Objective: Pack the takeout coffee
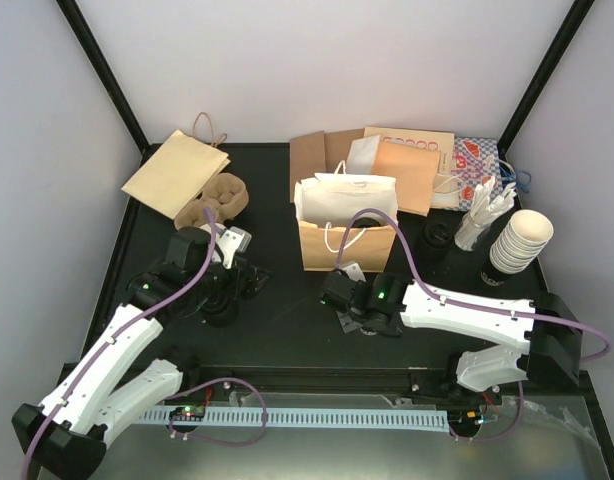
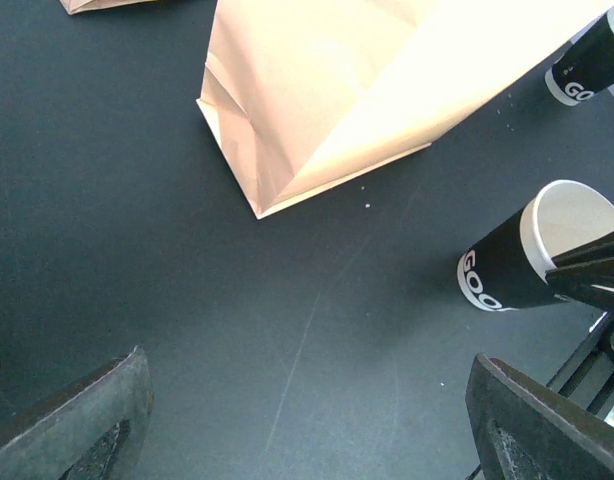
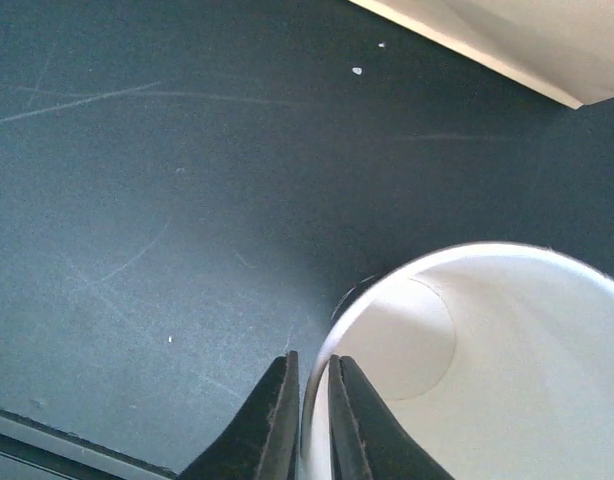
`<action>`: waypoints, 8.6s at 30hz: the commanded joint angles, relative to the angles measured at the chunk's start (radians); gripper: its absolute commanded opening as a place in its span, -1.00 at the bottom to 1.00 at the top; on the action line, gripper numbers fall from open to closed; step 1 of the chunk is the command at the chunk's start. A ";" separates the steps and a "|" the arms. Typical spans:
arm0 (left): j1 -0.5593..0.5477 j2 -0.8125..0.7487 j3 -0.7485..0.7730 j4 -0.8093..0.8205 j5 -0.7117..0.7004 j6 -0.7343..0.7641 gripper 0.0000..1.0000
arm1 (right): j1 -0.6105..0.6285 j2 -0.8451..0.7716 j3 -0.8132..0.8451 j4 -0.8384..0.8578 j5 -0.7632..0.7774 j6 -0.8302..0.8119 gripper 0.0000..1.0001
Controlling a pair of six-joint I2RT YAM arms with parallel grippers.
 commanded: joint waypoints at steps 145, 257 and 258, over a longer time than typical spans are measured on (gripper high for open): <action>-0.025 -0.029 0.008 0.022 -0.022 -0.011 0.98 | -1.010 0.163 0.154 0.181 -0.136 -0.242 0.94; -0.024 -0.060 -0.059 0.110 -0.069 -0.300 0.98 | -0.542 -0.463 -0.077 -0.199 -0.271 -0.154 0.47; -0.023 -0.068 -0.064 0.115 -0.082 -0.303 0.97 | -0.530 -0.471 -0.081 -0.206 -0.271 -0.152 0.47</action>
